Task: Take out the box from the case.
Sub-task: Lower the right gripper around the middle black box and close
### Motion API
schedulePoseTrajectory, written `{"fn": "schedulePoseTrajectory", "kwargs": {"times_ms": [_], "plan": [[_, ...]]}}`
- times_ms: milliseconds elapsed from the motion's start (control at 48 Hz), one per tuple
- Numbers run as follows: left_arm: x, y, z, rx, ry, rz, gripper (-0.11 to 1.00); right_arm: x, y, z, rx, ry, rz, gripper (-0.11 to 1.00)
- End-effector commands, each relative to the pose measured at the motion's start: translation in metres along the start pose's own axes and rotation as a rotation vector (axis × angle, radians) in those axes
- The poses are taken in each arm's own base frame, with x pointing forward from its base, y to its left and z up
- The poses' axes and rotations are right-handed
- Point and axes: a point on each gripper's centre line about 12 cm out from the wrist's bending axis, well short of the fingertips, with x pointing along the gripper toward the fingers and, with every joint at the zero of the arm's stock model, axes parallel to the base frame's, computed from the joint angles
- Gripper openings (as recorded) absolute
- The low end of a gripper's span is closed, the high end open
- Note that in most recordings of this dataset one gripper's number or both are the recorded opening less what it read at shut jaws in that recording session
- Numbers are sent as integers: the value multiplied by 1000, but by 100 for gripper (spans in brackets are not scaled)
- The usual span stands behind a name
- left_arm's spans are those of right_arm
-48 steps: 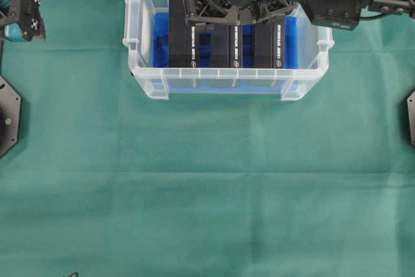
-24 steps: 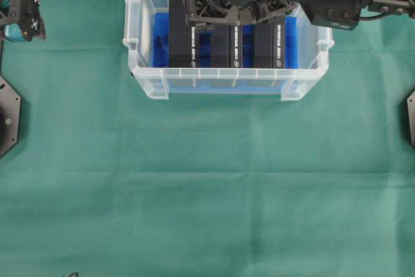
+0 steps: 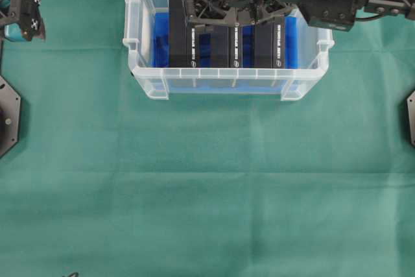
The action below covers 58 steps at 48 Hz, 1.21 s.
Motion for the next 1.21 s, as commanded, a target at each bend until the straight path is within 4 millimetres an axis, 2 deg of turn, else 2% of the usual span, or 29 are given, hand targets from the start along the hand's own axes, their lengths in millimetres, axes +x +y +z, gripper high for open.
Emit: {"fn": "schedulePoseTrajectory", "kwargs": {"times_ms": [0, 1189], "plan": [[-3, -1, 2, -5, -9, -12, 92, -10, 4, 3, 0, -10, 32, 95], [-3, -1, 2, -4, -9, -12, 92, 26, -5, -2, -7, 9, -15, 95]]}}
